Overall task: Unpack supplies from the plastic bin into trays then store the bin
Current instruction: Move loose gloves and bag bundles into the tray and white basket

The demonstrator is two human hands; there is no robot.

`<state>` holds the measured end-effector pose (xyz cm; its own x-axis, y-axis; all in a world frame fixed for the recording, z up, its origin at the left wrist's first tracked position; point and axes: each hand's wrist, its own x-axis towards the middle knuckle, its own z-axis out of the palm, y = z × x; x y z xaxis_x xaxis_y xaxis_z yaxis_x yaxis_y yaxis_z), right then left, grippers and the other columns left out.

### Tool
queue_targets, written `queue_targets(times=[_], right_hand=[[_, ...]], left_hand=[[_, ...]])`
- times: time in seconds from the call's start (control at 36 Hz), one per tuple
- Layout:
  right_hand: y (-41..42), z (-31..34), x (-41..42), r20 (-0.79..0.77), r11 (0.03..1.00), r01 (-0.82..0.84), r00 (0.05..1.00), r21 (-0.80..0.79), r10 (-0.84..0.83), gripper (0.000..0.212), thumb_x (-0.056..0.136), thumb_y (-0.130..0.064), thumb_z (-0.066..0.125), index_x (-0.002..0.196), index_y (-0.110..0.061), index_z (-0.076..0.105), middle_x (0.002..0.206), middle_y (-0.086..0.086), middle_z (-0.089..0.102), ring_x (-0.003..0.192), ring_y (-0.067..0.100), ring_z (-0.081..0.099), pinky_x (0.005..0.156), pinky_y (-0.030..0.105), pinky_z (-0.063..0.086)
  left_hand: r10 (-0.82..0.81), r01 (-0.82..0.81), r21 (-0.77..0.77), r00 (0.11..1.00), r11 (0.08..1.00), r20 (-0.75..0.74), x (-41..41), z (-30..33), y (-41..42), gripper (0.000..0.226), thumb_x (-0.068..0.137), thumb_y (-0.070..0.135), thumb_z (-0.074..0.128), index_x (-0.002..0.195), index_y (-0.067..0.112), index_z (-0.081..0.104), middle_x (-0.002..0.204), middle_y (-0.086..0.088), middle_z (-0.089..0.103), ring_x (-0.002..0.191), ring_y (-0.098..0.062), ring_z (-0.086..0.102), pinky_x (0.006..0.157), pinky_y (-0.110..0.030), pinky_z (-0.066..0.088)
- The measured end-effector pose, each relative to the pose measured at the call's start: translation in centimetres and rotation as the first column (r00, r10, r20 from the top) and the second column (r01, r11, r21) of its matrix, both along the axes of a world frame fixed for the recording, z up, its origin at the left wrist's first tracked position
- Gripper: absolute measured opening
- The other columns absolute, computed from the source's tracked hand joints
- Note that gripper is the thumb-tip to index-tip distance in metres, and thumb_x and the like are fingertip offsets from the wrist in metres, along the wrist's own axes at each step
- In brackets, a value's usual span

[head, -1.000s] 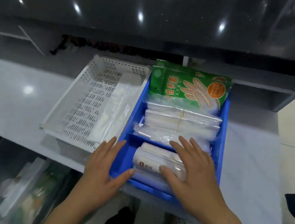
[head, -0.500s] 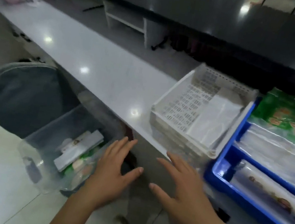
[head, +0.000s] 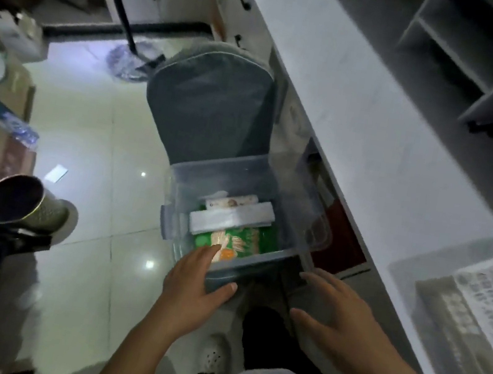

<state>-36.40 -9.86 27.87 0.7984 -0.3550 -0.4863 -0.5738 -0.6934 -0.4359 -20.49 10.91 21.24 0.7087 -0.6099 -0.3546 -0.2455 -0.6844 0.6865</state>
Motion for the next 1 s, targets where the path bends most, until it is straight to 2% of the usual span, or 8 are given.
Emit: queue_targets(times=[0.14,0.31,0.5,0.58,0.72,0.83,0.89,1.0], right_hand=[[-4.3,-1.6,7.8,0.000,0.982,-0.176,0.984,0.071,0.177,0.066,0.085,-0.063,0.056,0.144,-0.037,0.041,0.150,-0.013,0.041,0.137,0.009,0.038,0.112,0.040,0.034],[-8.1,-7.6,17.8,0.045,0.980,-0.134,0.991,0.148,0.128,0.050,0.085,-0.046,0.062,0.131,-0.027,0.057,0.130,-0.001,0.063,0.118,0.022,0.058,0.097,0.038,0.047],[-8.4,-19.7,20.7,-0.334,0.983,-0.094,0.932,0.155,0.142,0.054,0.084,-0.051,0.048,0.132,-0.025,0.051,0.135,0.008,0.057,0.124,0.032,0.051,0.101,0.047,0.037],[-7.9,-22.9,19.2,-0.412,0.986,-0.054,0.904,0.157,0.115,0.058,0.088,-0.056,0.043,0.135,-0.024,0.049,0.141,0.010,0.049,0.126,0.034,0.048,0.100,0.043,0.041],[-7.3,-26.2,18.0,-0.239,0.999,-0.038,0.970,0.019,0.041,0.052,0.093,-0.048,0.045,0.134,-0.015,0.051,0.139,0.011,0.054,0.123,0.032,0.051,0.093,0.038,0.047],[-7.1,-28.9,18.6,-0.207,0.998,0.051,0.978,0.042,-0.041,0.054,0.094,-0.046,0.048,0.134,-0.009,0.051,0.139,0.018,0.053,0.128,0.035,0.049,0.100,0.041,0.045],[-6.9,-30.1,18.4,-0.140,1.000,0.010,0.990,-0.014,-0.012,0.054,0.094,-0.044,0.049,0.133,-0.008,0.055,0.135,0.018,0.058,0.126,0.037,0.051,0.102,0.045,0.045],[-6.6,-31.2,17.2,0.078,0.987,-0.033,0.996,-0.160,0.046,0.050,0.090,-0.042,0.050,0.124,-0.009,0.065,0.127,0.012,0.066,0.112,0.034,0.062,0.094,0.050,0.048]], left_hand=[[0.130,-0.121,0.117,0.989,0.986,-0.075,2.9,-0.6,0.6,0.076,0.088,0.050,0.064,0.151,0.029,0.029,0.157,0.008,0.032,0.142,-0.015,0.031,0.117,-0.039,0.029],[0.213,-0.161,0.310,0.967,0.937,-0.139,6.8,-2.3,-1.6,0.077,0.087,0.055,0.062,0.151,0.032,0.028,0.157,0.009,0.032,0.142,-0.016,0.032,0.116,-0.037,0.028],[0.204,-0.053,0.498,0.945,0.865,-0.254,10.7,-8.6,-7.0,0.075,0.089,0.049,0.062,0.153,0.026,0.029,0.159,0.002,0.030,0.144,-0.019,0.031,0.116,-0.037,0.028],[0.238,-0.027,0.541,0.915,0.841,-0.325,12.1,-11.3,-8.7,0.076,0.082,0.050,0.062,0.149,0.025,0.036,0.154,-0.004,0.039,0.139,-0.024,0.039,0.112,-0.037,0.034],[0.165,0.056,0.572,0.930,0.818,-0.327,15.2,-17.6,-10.9,0.064,0.080,0.043,0.067,0.138,0.021,0.049,0.140,-0.009,0.054,0.125,-0.031,0.053,0.093,-0.032,0.042],[0.028,0.141,0.664,0.971,0.734,-0.237,18.7,-24.2,-12.3,0.070,0.082,0.038,0.065,0.145,0.022,0.038,0.145,-0.011,0.047,0.129,-0.036,0.048,0.102,-0.045,0.043],[-0.045,0.183,0.689,0.976,0.702,-0.213,20.5,-27.1,-13.3,0.076,0.084,0.039,0.064,0.150,0.022,0.030,0.151,-0.011,0.037,0.134,-0.038,0.039,0.107,-0.049,0.038],[-0.142,0.228,0.624,0.972,0.747,-0.186,23.3,-31.5,-16.2,0.079,0.085,0.044,0.063,0.152,0.022,0.027,0.156,-0.011,0.031,0.138,-0.036,0.036,0.110,-0.050,0.033]])
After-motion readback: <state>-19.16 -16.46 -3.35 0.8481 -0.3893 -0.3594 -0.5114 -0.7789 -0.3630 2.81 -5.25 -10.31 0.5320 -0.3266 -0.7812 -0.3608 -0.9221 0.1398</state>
